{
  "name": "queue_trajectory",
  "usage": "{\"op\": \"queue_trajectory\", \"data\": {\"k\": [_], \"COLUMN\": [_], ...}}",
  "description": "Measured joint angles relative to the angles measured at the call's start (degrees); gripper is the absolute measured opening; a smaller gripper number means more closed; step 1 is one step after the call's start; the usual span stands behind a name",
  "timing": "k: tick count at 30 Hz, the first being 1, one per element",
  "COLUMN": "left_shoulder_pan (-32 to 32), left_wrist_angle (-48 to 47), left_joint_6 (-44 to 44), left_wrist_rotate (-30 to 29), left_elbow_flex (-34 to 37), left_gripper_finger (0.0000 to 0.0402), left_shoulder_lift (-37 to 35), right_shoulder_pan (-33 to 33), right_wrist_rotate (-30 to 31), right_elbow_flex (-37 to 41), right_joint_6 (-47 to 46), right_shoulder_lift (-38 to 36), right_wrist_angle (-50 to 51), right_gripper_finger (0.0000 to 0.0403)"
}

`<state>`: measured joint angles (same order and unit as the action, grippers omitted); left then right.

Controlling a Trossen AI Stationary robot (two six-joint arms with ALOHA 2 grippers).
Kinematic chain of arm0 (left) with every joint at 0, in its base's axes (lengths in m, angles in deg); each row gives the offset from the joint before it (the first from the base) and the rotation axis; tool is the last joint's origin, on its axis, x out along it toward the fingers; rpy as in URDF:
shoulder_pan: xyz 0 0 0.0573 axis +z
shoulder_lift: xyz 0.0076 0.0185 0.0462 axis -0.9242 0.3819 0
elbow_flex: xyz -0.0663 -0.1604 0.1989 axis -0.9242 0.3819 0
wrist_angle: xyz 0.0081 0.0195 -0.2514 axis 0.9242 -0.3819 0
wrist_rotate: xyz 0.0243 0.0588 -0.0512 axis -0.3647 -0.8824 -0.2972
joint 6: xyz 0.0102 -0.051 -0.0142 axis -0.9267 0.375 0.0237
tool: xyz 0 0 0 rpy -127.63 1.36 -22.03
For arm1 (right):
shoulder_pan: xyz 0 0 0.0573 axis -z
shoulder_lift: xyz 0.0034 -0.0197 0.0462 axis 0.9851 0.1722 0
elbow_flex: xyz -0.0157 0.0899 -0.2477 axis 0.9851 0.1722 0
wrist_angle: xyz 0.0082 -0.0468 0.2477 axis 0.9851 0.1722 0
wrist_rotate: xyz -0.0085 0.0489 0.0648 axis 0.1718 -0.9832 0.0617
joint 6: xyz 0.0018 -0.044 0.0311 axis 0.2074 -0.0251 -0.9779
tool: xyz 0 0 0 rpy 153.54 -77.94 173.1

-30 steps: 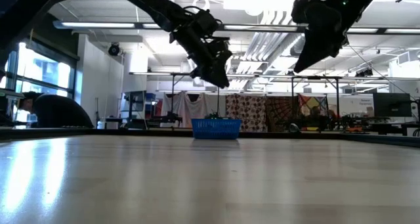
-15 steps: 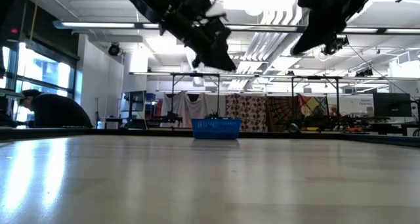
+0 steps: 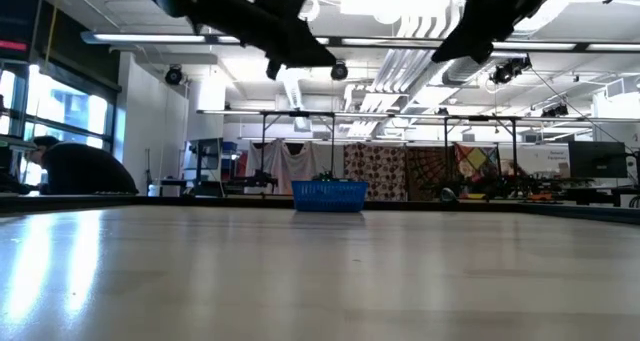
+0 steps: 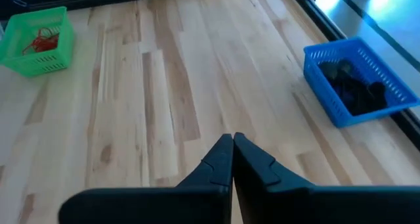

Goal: Sort rubber bands into baskets
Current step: Return to Home Position

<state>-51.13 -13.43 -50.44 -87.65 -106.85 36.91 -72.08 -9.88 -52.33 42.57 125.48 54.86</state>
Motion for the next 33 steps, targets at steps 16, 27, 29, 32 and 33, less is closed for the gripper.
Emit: {"op": "queue_trajectory", "data": {"k": [16, 27, 29, 32, 33], "left_shoulder_pan": [-6.3, -7.2, -7.2, -7.2, -7.2], "left_wrist_angle": [6.2, 6.9, 7.0, 6.6, 6.7], "left_joint_6": [2.3, 4.4, 4.4, 3.1, 2.9], "left_wrist_rotate": [-4.6, -5.9, -5.9, -6.0, -6.0], "left_elbow_flex": [13.4, 21.6, 23.6, 27.1, 28.2], "left_gripper_finger": [0.0, 0.0, 0.0, 0.0, 0.0], "left_shoulder_lift": [-11.8, -21.8, -24.8, -29.6, -31.3], "right_shoulder_pan": [0.7, 3.3, 3.7, 4.2, 4.4], "right_wrist_rotate": [-2.2, -1.9, -1.7, -0.9, -0.6], "right_elbow_flex": [8.1, 24.8, 26.7, 29.2, 30.2], "right_joint_6": [0.5, -6.3, -6.3, -6.2, -6.3], "right_shoulder_lift": [-9.1, -31.2, -35.0, -39.5, -40.7], "right_wrist_angle": [-10.9, -12.6, -12.6, -11.4, -11.1], "right_gripper_finger": [0.0, 0.0, 0.0, 0.0, 0.0]}}
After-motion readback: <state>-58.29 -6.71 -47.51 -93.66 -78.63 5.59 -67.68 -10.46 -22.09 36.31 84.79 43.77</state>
